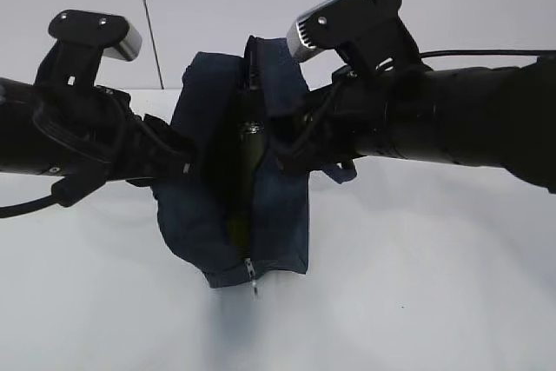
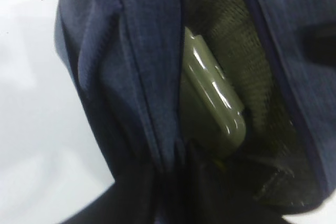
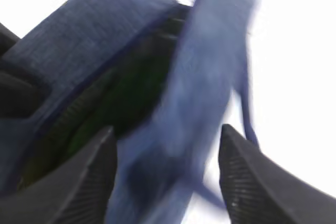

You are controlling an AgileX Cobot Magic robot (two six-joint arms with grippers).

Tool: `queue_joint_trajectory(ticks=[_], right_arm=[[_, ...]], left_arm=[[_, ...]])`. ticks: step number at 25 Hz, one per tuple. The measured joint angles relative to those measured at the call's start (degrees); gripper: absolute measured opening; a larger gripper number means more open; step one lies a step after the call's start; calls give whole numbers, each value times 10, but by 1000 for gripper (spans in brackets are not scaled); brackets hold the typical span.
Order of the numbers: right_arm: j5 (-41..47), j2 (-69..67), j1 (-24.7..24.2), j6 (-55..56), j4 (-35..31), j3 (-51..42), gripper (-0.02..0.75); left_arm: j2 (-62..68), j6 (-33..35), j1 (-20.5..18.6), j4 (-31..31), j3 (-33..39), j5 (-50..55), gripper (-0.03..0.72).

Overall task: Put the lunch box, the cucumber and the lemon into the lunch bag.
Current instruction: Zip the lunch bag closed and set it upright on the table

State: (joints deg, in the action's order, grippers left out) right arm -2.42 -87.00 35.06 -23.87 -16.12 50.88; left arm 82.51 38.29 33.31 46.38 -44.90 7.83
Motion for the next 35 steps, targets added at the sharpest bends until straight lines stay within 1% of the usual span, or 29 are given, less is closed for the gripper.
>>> queue_joint_trajectory(ticks=[1,2,4,7,12,15,17,19,22,25,27,32,35], right_arm=[[0,0,0,0,0,1,402],[0,0,0,-1,0,1,435],[-1,1,0,-1,0,1,465],[-1,1,0,-1,-1,1,479],[2,7,0,-1,-1,1,484],[3,20,0,-1,-1,1,484],[6,29,0,-2,-1,2,484],[21,34,0,-10,-1,2,484],[61,35,0,-19,-1,2,484],[88,35,-2,-20,-12,2,484],[101,35,-12,-20,-25,2,484],[172,35,-79,-20,-31,2,484],[192,35,-103,-20,-31,2,484]], left_arm=[[0,0,0,0,0,0,183],[0,0,0,0,0,0,235],[0,0,0,5,0,0,309],[0,0,0,11,0,3,344],[-5,0,0,26,0,7,354],[-21,0,-1,29,0,-9,355],[-34,0,-7,31,0,-19,355],[-39,1,-21,32,0,-16,351],[-42,1,-43,47,0,10,341],[-47,1,-50,64,0,27,336],[-49,1,-50,67,0,34,328],[-49,1,-50,71,0,61,314],[-49,1,-50,90,0,62,312]])
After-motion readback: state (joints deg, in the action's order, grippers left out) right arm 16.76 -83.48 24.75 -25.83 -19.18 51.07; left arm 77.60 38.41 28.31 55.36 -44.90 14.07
